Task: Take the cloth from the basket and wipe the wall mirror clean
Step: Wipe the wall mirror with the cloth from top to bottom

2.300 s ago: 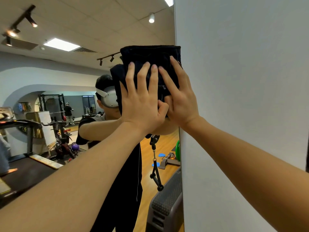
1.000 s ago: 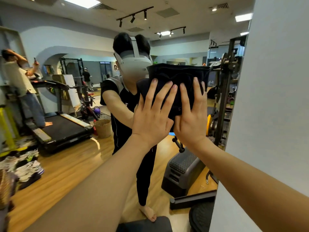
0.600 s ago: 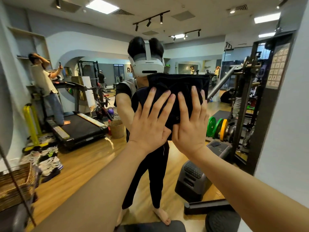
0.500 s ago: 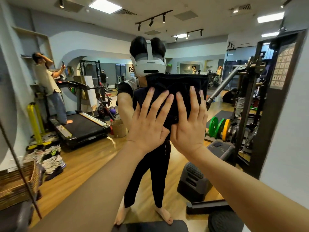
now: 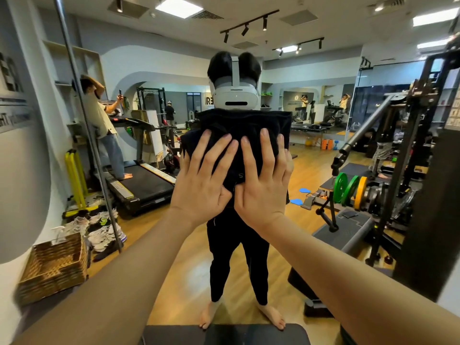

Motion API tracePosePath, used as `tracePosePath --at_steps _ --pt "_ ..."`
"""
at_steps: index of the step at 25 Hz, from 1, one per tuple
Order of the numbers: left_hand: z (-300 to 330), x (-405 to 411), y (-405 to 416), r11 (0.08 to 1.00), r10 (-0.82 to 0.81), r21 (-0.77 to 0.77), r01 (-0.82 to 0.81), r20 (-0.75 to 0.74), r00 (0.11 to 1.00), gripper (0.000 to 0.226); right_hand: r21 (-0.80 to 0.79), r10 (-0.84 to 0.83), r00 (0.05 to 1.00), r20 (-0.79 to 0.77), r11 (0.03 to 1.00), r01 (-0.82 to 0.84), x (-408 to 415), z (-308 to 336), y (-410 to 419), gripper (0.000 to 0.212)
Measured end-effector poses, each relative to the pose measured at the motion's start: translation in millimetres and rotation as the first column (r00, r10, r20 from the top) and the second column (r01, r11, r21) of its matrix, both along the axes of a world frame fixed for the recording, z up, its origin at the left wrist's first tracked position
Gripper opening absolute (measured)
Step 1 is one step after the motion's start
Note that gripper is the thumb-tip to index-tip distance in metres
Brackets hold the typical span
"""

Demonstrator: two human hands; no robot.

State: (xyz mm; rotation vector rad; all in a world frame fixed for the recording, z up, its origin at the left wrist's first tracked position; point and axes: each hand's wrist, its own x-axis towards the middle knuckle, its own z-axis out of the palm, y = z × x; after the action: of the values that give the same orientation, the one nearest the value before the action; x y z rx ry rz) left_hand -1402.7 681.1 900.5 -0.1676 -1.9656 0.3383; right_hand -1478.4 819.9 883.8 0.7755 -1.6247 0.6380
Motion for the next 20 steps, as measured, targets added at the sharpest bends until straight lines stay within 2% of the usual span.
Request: tracePosePath --at_steps 7,15,20 --pt "5 40 -80 0.999 0.021 -0.046 -0.022 -0.024 1.000 0.075 0.018 0.030 0.999 0.043 0.999 -0.031 40 2 -76 0.076" --pt "-1 81 -155 0.999 0.045 -0.017 -0.046 -0.035 0.998 0.076 0.088 -0.007 1.000 0.017 0.996 0.006 79 3 -147 0.074" --pt "-32 95 -176 0.997 0.041 0.063 -0.037 -0.060 0.997 0.074 0.163 -0.004 1.000 -0.025 0.987 0.008 88 -17 -168 0.059"
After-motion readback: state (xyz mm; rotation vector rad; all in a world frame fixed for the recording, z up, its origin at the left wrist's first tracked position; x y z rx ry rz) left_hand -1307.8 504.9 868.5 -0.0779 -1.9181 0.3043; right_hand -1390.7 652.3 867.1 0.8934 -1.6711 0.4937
